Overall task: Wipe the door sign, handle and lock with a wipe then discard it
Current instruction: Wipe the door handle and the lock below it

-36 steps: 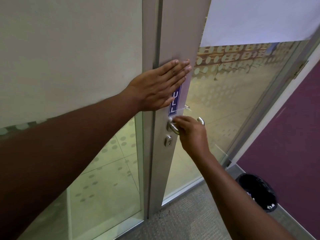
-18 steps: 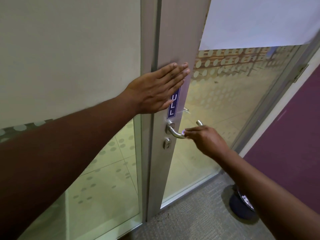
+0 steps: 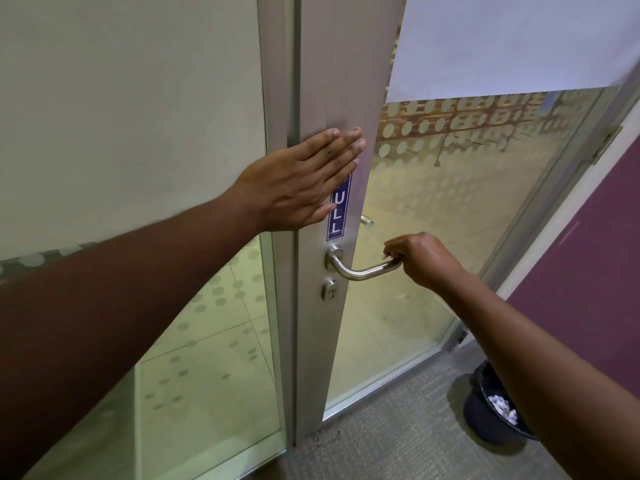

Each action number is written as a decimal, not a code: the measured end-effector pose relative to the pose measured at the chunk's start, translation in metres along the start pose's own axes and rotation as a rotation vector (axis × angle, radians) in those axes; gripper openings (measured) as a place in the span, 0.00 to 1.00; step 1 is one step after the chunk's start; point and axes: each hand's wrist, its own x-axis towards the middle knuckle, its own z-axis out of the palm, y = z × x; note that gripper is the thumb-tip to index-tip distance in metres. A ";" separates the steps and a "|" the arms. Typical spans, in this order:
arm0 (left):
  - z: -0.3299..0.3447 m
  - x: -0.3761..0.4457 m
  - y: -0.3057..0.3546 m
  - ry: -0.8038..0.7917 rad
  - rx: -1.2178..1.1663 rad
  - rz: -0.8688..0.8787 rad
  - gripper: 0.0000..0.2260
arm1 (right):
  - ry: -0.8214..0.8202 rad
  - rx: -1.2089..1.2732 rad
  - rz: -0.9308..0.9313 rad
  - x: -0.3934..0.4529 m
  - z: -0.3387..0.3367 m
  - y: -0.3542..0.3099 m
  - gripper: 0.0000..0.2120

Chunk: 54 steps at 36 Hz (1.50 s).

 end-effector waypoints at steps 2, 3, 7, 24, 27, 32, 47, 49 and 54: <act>0.000 0.000 0.000 -0.010 -0.006 0.005 0.33 | -0.028 -0.041 0.000 -0.005 0.001 0.001 0.17; 0.000 0.000 0.000 -0.013 -0.009 0.005 0.33 | -0.044 -0.052 0.003 -0.007 0.000 0.003 0.18; 0.000 0.000 0.000 -0.027 -0.012 0.005 0.33 | 0.039 0.119 0.061 -0.008 -0.005 0.015 0.13; -0.003 0.002 0.001 -0.050 -0.032 0.000 0.33 | 0.126 2.016 0.875 -0.003 0.049 0.015 0.13; -0.002 0.002 0.002 -0.040 -0.061 -0.007 0.33 | 0.044 2.148 0.883 -0.014 0.053 0.006 0.15; -0.004 0.002 0.001 -0.039 -0.090 -0.007 0.34 | -0.058 2.207 0.820 -0.028 0.062 -0.001 0.18; -0.023 0.007 0.007 -0.052 -0.196 -0.121 0.35 | 0.043 1.934 0.987 -0.051 0.036 0.001 0.11; -0.025 0.009 0.013 -0.025 -0.244 -0.138 0.34 | 0.070 1.919 0.982 -0.055 0.031 0.003 0.11; -0.029 0.018 0.043 0.006 -0.312 -0.115 0.33 | 0.113 1.871 0.929 -0.066 0.015 0.014 0.12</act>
